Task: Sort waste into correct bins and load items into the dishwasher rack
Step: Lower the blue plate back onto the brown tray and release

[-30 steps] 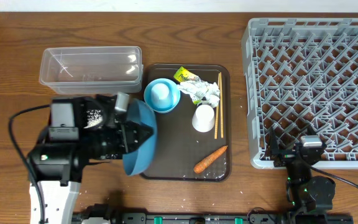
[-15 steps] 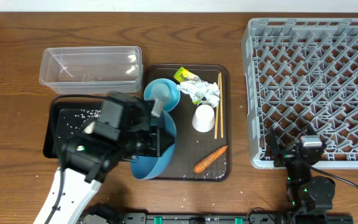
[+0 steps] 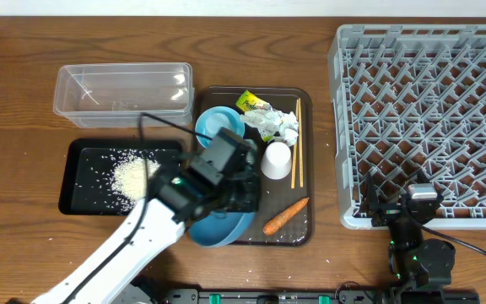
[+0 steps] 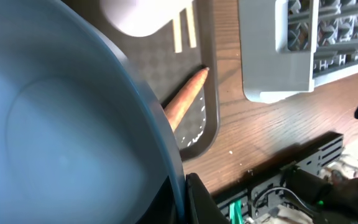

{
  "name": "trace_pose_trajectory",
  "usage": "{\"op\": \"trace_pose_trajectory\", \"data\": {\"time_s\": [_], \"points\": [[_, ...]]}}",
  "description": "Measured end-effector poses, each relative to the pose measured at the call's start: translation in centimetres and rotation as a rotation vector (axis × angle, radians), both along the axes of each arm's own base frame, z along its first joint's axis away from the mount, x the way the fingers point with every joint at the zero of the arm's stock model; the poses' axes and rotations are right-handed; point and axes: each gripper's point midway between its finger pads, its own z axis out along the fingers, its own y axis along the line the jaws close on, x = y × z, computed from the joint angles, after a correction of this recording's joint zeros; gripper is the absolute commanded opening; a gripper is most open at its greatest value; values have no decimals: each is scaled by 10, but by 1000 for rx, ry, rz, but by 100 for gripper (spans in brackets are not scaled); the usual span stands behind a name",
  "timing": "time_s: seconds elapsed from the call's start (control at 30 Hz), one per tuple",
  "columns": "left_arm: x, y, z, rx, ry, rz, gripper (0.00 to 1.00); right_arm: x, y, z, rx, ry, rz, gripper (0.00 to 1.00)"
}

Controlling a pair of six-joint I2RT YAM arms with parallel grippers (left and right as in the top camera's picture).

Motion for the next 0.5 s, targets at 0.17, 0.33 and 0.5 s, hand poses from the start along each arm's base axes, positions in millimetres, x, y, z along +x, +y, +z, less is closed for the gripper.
{"op": "trace_pose_trajectory", "data": {"time_s": [0.17, 0.33, 0.5], "points": [[-1, -16, -16, 18, 22, -32, 6, 0, 0, 0, 0, 0, 0, 99], [2, -16, -34, 67, 58, -18, 6, 0, 0, 0, 0, 0, 0, 99], [6, -12, -48, 117, 68, -4, 6, 0, 0, 0, 0, 0, 0, 99]]}}
